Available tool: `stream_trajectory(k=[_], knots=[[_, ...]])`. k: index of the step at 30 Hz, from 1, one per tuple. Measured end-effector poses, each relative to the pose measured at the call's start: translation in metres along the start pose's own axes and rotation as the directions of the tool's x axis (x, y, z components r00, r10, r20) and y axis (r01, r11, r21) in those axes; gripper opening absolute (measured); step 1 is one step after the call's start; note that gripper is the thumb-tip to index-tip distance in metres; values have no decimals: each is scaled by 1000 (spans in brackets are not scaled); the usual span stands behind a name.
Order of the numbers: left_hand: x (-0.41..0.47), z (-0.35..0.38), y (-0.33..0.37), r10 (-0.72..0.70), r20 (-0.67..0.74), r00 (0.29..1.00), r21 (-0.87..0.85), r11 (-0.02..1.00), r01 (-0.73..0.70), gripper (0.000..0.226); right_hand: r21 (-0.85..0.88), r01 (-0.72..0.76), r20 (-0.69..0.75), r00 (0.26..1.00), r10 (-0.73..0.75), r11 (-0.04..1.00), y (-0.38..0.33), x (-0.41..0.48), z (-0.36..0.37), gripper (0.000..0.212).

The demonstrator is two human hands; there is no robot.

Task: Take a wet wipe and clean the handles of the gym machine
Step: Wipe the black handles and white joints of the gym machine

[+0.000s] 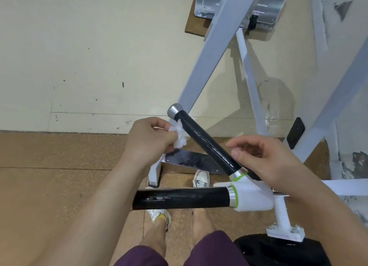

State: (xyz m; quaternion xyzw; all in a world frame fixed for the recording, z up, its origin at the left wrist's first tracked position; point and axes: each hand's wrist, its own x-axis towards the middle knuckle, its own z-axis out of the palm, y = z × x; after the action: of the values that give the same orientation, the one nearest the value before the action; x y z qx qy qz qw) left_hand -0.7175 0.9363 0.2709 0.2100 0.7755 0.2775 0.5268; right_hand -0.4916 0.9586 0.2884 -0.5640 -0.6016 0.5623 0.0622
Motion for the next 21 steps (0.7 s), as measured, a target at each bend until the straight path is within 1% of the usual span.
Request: stream_trajectory(k=[2, 4, 6, 9, 12, 13, 15, 18, 19, 21], knots=[[18, -3, -3, -50, -96, 994, -74, 996, 43, 16, -62, -23, 1, 1000, 23, 998, -4, 16, 5, 16], [31, 5, -5, -88, -113, 990, -132, 989, 73, 21, -132, -18, 11, 1000, 20, 991, -8, 33, 10, 18], [38, 18, -5, -93, -110, 990, -175, 982, 73, 25, -209, -4, 45, 999, 14, 978, -13, 46, 15, 21], [45, 26, -11, -74, -149, 986, -127, 990, 55, 26, -242, 6, 79, 997, 13, 970, -18, 53, 21, 23], [44, 26, -19, -71, -92, 993, -42, 997, 67, 23, -251, 6, 56, 998, 9, 968, -15, 52, 23, 22], [43, 26, -20, -83, -70, 994, -51, 996, 79, 23, -247, 1, 47, 999, 11, 969, -13, 51, 23, 22], [42, 29, -17, -142, -83, 986, -172, 977, 126, 25, -235, -15, 37, 999, 24, 972, -10, 50, 22, 21], [44, 33, -11, -261, -146, 954, -347, 917, 198, 19, -226, -34, 30, 999, 41, 974, -8, 47, 22, 19], [44, 36, -11, -303, -132, 944, -383, 894, 234, 17, -231, -31, 33, 999, 40, 972, -8, 46, 22, 18], [37, 43, -13, -385, -39, 922, -418, 844, 335, 12, -236, -27, 35, 999, 36, 971, -9, 41, 22, 18]])
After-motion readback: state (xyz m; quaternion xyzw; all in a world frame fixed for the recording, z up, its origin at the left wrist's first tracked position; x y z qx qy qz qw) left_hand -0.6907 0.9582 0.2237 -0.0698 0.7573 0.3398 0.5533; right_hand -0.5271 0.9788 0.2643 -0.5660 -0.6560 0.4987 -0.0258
